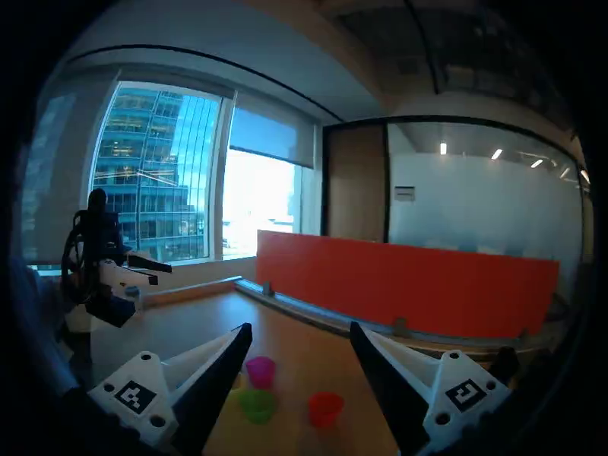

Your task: Pour water

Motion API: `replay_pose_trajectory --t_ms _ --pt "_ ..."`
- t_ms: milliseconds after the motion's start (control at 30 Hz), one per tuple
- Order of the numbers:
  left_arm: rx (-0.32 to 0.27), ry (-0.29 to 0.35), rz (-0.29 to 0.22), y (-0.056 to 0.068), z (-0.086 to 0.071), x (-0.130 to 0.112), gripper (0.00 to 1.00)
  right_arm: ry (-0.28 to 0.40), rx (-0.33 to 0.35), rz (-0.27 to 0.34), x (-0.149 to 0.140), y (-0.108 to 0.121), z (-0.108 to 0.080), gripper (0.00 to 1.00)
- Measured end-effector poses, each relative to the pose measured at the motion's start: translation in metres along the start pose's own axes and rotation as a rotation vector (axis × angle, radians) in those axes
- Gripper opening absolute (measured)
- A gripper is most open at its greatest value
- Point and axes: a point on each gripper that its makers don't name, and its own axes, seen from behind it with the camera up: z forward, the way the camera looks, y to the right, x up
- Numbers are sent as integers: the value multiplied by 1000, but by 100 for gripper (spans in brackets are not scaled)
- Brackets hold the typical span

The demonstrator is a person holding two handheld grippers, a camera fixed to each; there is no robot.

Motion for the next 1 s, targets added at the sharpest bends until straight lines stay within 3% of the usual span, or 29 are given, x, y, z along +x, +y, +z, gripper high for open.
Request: replay_pose_trajectory --t_ms 700,1000 --pt "-89 -80 32 17 2 -53 98 -105 103 -63 -39 -18 20 99" --pt "-116 -128 23 26 1 -82 98 -148 146 -85 -59 -27 30 99"
